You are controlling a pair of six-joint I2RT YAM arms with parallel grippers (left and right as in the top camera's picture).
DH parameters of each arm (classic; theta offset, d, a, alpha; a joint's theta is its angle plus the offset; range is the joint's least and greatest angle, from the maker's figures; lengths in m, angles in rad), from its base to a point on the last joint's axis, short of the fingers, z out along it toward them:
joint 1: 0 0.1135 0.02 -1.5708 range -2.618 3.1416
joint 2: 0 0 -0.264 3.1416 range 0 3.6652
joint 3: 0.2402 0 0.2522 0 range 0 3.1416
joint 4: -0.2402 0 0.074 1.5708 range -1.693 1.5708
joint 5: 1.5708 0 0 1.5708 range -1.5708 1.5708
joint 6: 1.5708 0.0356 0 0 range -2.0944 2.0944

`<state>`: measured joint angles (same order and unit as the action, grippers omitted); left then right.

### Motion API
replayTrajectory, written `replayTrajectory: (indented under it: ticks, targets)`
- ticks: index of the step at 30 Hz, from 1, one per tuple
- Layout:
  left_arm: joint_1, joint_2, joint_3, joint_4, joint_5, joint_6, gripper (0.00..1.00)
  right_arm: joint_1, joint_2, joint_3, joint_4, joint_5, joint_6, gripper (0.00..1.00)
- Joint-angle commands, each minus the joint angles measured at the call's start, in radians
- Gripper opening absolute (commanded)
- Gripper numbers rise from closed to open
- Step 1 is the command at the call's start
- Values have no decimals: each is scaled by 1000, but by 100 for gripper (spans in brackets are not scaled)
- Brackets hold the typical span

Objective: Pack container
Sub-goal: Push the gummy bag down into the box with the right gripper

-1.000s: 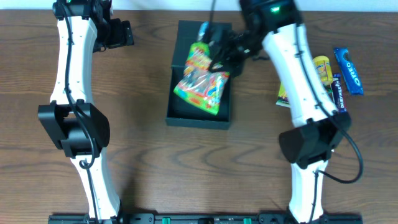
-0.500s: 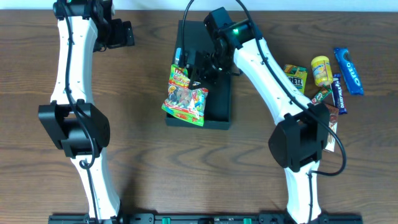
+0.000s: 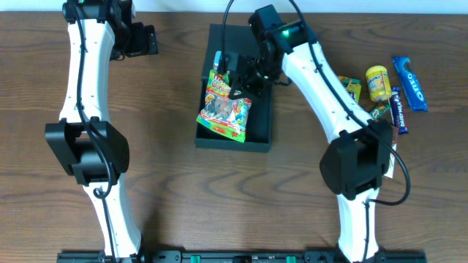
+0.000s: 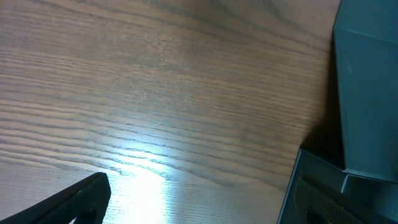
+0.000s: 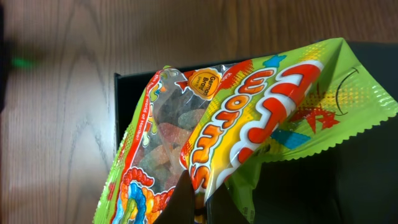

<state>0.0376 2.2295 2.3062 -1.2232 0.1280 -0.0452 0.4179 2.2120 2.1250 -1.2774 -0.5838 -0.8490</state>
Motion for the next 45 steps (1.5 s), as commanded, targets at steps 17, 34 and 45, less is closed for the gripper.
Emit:
replayTrajectory:
  ticks: [17, 34, 45]
  targets:
    - [2, -40, 29, -3, 4, 24, 95, -18, -1, -80, 74, -65, -10, 99]
    - [0, -39, -3, -31, 138, 23, 17, 5, -1, -52, 167, 208, 403, 1]
    - [-19, -39, -328, 95, 431, 23, 6, 18, -1, -202, 297, 304, 704, 1]
